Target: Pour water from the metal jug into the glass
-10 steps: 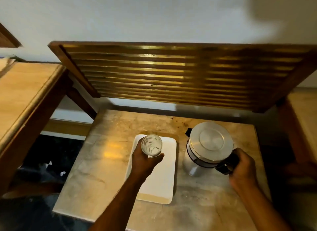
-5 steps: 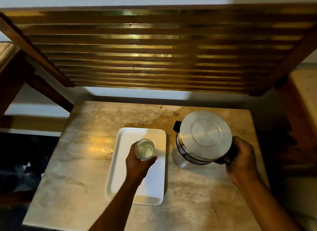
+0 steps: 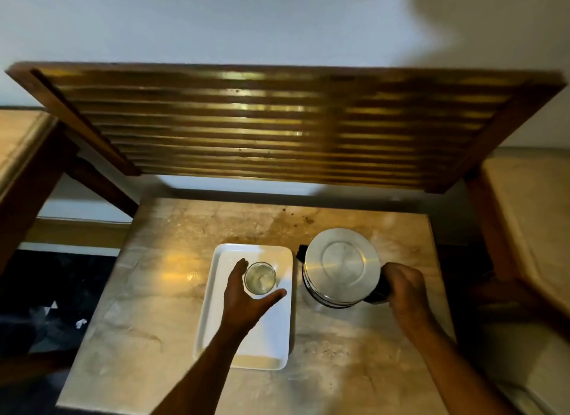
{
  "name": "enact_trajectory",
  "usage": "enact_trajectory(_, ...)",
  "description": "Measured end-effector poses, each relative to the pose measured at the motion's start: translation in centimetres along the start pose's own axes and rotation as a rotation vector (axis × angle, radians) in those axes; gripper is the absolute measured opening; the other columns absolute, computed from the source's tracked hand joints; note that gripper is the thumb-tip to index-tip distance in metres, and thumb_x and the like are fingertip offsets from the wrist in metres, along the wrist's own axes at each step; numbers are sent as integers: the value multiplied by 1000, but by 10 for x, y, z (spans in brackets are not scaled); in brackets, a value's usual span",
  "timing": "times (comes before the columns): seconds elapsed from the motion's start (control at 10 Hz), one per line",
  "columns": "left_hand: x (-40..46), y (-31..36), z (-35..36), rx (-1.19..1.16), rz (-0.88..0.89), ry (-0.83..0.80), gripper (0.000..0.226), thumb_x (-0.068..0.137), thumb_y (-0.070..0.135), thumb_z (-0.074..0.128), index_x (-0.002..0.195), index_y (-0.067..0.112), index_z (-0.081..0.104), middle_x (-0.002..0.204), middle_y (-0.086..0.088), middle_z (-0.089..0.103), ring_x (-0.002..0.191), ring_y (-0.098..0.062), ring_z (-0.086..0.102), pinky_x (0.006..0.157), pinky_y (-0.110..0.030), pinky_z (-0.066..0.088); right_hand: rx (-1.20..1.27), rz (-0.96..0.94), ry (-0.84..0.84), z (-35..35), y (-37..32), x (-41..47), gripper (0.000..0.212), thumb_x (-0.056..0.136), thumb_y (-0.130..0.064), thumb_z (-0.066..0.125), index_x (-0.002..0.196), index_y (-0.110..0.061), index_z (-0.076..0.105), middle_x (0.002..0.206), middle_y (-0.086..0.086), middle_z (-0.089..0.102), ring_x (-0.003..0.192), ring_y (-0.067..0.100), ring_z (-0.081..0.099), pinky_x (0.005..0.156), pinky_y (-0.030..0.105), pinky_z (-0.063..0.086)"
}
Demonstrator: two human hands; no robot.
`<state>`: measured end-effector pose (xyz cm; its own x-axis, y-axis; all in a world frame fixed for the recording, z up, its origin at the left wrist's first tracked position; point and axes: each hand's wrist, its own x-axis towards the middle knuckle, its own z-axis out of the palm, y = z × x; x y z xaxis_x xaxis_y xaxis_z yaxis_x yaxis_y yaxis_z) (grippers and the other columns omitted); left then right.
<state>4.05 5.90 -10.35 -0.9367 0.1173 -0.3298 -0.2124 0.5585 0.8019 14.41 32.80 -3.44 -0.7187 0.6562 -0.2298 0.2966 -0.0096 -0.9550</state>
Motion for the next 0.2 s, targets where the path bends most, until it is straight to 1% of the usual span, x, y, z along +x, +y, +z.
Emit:
enact_trajectory(0.1, -6, 44, -29, 57, 61, -25, 123, 49, 72, 83, 149, 18, 35, 156, -5, 41, 142, -24, 39, 113, -39, 35, -259, 3, -33, -9, -15, 7, 27, 78, -12, 61, 54, -6, 52, 57, 11, 52, 59, 24, 49, 55, 37, 41)
enact_trajectory(0.2, -9, 101, -67, 181, 212, -33, 114, 61, 75, 71, 151, 16, 32, 157, -11, 39, 142, -29, 38, 112, -41, 35, -513, -3, -81, -14, -47, -1, 11, 83, -15, 66, 73, -20, 66, 84, 9, 71, 78, 28, 62, 70, 40, 53)
